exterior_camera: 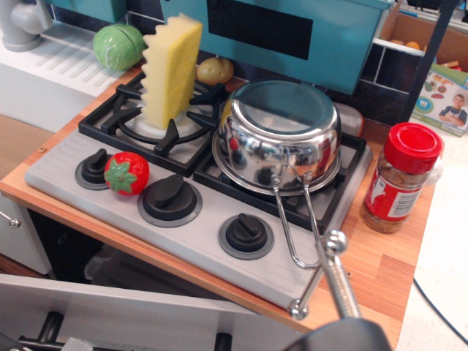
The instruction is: Wipe pot with sponge
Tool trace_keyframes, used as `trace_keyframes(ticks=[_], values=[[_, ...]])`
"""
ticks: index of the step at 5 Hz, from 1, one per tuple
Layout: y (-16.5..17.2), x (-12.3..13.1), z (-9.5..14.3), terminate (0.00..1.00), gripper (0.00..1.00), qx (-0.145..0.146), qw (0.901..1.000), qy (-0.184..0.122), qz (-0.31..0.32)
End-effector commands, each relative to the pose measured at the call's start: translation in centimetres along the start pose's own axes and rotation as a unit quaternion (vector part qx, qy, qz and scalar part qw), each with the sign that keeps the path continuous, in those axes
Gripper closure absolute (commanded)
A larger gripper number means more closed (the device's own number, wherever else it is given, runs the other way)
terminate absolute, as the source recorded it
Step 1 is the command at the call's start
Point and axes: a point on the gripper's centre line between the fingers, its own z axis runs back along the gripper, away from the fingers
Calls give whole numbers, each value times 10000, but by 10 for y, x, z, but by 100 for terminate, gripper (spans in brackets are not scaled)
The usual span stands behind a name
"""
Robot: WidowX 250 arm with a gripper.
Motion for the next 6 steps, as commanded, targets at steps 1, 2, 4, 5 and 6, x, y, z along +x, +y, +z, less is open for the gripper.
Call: trace_keyframes(ticks=[1, 2, 4, 5, 6], values=[[0, 0, 0, 0, 0, 0, 10000, 0, 0], [3, -17, 2, 0, 0, 106, 9997, 2, -211], [8, -38, -13, 0, 0, 427, 9986, -68, -312], [7, -37, -28, 0, 100, 634, 9975, -249, -213], [8, -31, -31, 0, 100, 693, 9971, -267, -138]])
